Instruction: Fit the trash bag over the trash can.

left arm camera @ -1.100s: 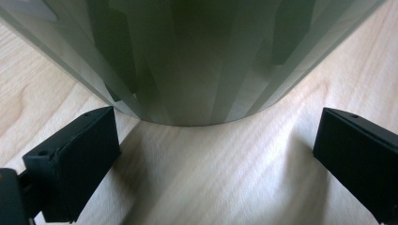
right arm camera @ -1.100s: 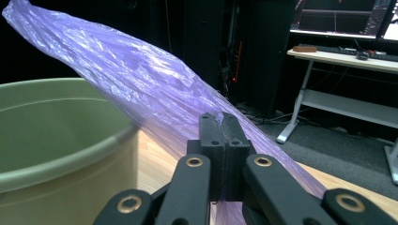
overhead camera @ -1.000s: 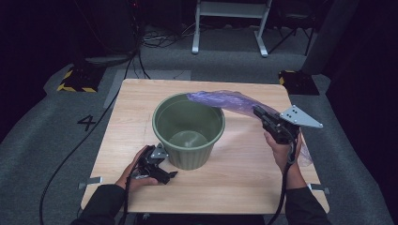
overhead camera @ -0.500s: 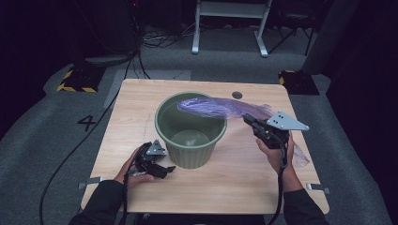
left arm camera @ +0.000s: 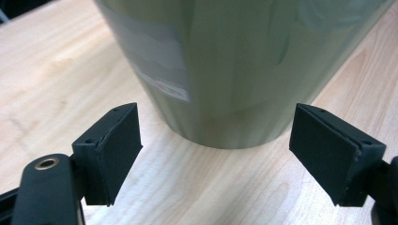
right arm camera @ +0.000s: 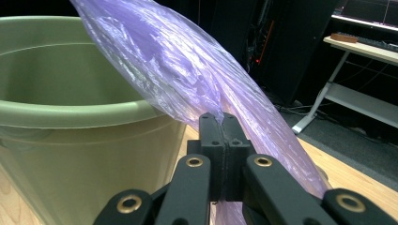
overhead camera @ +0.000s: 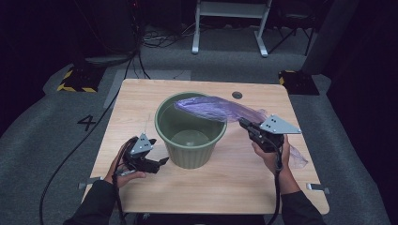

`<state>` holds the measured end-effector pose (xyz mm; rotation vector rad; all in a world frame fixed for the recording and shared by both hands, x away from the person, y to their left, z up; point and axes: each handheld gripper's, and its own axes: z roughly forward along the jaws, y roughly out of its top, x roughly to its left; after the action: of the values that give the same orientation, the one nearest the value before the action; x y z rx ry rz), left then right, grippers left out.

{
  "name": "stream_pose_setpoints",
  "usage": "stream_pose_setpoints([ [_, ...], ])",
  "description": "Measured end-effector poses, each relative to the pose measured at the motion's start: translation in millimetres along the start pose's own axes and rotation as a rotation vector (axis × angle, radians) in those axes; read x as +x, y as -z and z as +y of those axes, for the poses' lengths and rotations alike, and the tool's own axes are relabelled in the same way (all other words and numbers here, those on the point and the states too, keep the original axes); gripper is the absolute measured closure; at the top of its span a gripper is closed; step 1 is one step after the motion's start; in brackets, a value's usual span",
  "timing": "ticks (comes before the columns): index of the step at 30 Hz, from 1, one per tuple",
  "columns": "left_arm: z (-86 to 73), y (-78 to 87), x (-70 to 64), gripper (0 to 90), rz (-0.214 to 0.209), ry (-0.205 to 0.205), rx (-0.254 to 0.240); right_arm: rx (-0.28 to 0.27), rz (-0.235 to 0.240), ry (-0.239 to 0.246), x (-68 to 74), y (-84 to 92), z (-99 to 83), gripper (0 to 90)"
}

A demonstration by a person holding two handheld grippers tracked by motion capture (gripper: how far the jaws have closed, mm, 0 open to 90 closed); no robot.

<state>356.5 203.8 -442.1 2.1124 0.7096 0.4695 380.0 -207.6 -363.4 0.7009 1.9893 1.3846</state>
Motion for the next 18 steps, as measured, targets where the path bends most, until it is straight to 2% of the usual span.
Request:
stream_pose_setpoints([
  [2, 4.2, 8.2, 2.1, 17.0, 0.021, -0.002, -0.024, 0.000, 0.000, 0.010, 1.6, 0.1, 1.3, 90.0],
  [7, 15.3, 33.3, 7.7, 17.5, 0.034, -0.004, -0.087, 0.006, 0.005, 0.021, 4.7, -1.3, 3.6, 90.0],
  [11, 27.3, 51.1, 16.0, 17.7, 0.041, 0.013, -0.142, 0.018, 0.005, 0.041, 8.8, -3.6, 2.8, 90.0],
  [16, 52.4, 70.8, 19.2, 17.8, 0.092, -0.029, -0.227, 0.025, 0.012, 0.053, 13.7, -8.3, 0.8, 90.0],
  [18, 63.5, 75.5, 19.2, 18.2, 0.095, -0.045, -0.246, 0.027, 0.017, 0.057, 15.3, -8.9, 0.3, 90.0],
])
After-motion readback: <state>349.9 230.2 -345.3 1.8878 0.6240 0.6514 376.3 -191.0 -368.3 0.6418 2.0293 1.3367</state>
